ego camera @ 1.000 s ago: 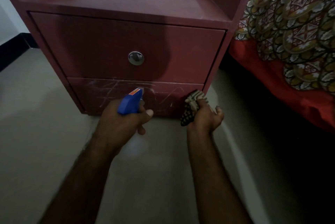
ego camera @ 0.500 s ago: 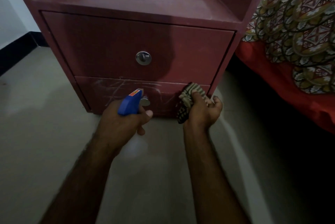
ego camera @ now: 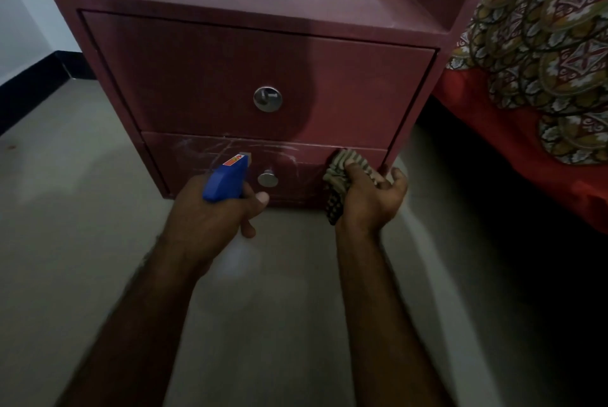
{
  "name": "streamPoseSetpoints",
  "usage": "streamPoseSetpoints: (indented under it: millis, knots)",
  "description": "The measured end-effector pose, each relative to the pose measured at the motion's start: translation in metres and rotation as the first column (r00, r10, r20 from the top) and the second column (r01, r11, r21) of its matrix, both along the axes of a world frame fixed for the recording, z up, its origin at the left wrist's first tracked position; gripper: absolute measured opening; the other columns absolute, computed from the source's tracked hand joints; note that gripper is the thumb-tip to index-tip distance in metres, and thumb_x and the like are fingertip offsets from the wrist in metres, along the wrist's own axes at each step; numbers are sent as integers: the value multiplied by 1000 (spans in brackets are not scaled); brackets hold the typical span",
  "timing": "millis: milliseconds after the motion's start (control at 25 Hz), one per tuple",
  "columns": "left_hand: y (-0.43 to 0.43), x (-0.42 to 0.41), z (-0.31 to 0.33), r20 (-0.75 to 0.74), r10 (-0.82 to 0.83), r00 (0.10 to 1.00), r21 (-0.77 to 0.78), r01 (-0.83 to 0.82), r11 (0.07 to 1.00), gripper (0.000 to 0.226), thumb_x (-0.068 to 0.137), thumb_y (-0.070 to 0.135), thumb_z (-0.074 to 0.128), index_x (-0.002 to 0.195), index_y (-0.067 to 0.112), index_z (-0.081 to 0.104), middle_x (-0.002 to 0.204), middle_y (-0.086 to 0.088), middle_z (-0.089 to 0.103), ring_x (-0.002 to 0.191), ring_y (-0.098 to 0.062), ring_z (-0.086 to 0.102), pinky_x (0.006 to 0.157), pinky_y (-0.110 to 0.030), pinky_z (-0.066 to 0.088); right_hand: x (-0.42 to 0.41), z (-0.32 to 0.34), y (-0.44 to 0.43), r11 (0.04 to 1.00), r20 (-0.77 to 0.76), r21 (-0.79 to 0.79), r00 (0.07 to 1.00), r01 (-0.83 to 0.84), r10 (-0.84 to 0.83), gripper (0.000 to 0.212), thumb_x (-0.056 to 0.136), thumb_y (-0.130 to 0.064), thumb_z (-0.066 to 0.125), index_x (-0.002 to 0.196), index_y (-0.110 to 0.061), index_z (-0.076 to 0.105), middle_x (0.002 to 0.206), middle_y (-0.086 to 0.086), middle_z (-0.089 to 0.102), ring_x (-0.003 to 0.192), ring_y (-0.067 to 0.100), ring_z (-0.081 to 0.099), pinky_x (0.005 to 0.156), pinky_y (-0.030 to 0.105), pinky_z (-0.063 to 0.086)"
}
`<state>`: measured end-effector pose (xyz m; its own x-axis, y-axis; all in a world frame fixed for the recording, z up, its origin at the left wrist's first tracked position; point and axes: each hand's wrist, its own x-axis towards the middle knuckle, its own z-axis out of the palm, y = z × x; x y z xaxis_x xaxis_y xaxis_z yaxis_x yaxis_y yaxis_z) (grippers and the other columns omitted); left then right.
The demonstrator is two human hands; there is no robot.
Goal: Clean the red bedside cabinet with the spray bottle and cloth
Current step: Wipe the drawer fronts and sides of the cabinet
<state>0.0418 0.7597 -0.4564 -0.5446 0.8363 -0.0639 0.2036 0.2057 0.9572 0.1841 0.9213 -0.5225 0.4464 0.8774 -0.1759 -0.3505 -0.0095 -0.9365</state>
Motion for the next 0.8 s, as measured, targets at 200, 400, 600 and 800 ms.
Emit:
streamPoseSetpoints:
  millis: [200, 400, 600, 800]
  knots:
    - [-5, -7, 0, -5, 7, 1000, 17, -7, 1000, 15, 83, 20, 80, 76, 15, 68, 61, -12, 68, 56, -18, 67, 71, -32, 44, -8, -7, -1, 1000, 41, -5, 999, 7, -7, 60, 72, -11, 88, 124, -23, 60, 98, -5, 73, 83, 13, 75, 69, 35, 65]
    - [-5, -8, -2, 1, 9, 1000, -4, -9, 1000, 14, 83, 22, 79, 76, 18, 68, 63, -14, 68, 59, -20, 68, 74, -33, 46, -14, -17, -6, 1000, 8, -15, 1000, 1, -1, 55, 70, -10, 88, 112, -33, 60, 96, -8, 74, 80, 9, 75, 64, 26, 61]
    - [-3, -15, -4, 4, 36, 999, -10, -36, 999, 15, 83, 23, 80, 77, 16, 68, 63, -9, 69, 56, -17, 68, 74, -36, 50, -22, -28, -9, 999, 33, -28, 998, -46, 47, 54, 72, -12, 89, 116, -27, 61, 98, -5, 73, 84, 14, 75, 73, 43, 66]
    - [-4, -17, -9, 21, 29, 999, -7, -29, 1000, 16, 83, 18, 79, 82, 7, 67, 64, -2, 66, 58, -18, 67, 74, -34, 49, -12, -42, -1, 1000, 5, -19, 1000, 25, -25, 54, 69, -11, 88, 108, -34, 60, 97, -4, 74, 84, 17, 76, 73, 49, 65]
